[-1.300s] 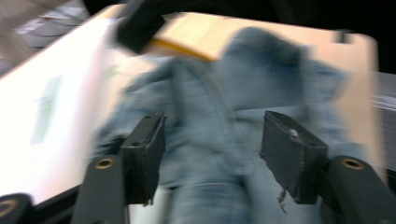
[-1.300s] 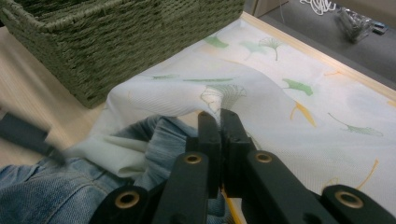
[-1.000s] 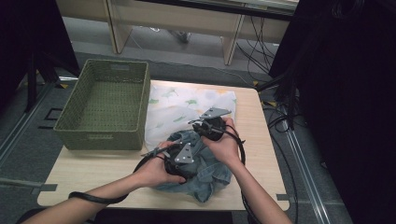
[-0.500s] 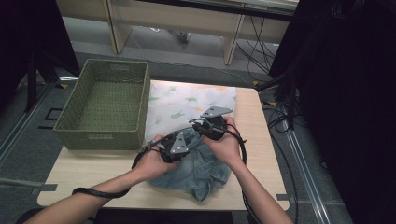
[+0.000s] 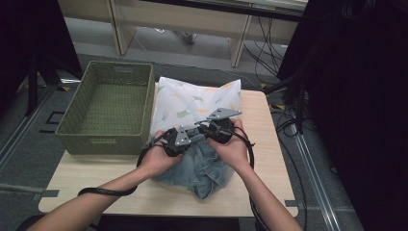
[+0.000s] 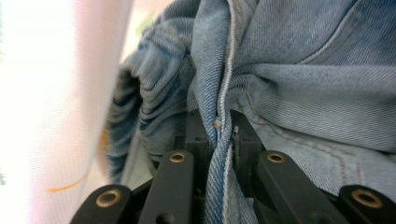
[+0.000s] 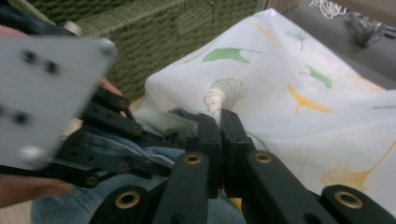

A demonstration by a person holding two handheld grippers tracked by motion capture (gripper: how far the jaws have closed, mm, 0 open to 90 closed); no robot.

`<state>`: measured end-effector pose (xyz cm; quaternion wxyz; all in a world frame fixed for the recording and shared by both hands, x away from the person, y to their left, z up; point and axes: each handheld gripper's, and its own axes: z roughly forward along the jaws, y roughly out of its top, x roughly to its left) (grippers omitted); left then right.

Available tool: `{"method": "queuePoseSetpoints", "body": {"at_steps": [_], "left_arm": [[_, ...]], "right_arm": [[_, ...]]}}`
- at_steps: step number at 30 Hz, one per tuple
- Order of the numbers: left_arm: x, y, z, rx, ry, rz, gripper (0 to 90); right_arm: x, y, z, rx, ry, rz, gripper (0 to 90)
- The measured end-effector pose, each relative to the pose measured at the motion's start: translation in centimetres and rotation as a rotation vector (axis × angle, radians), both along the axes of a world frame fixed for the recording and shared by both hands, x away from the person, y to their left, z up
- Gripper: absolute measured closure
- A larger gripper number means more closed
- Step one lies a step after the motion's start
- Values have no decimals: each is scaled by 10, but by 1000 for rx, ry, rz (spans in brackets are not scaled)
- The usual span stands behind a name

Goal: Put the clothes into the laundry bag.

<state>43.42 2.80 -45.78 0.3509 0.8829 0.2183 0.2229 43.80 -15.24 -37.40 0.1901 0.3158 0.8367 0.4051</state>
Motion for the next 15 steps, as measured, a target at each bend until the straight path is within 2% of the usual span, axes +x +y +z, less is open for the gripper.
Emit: {"method": "queuePoseSetpoints", "body": {"at_steps": [2,4,6,7,8,9,12,15], "left_arm": [[4,-5,-10,29,4,-3,794],[6,-7,-14,38,8,-5,785],[4,-7,-12,25,0,-12,750],[2,-6,-10,17,2,-30,705],[0,-6,-8,2,7,-42,647],[-4,-5,-4,-26,8,-57,592],[-18,-2,11,-72,-19,-90,430],[-34,0,29,-99,-69,-140,370]], "right_arm": [[2,0,-5,-9,22,-9,899],[4,-1,-9,-14,31,-12,899],[6,-3,-14,-20,48,-19,899],[5,-3,-15,-12,65,-40,899],[8,-5,-16,-16,55,-32,899],[8,-5,-16,-6,68,-50,899],[12,-11,-15,-2,48,-47,897],[12,-13,-16,4,56,-68,895]]}}
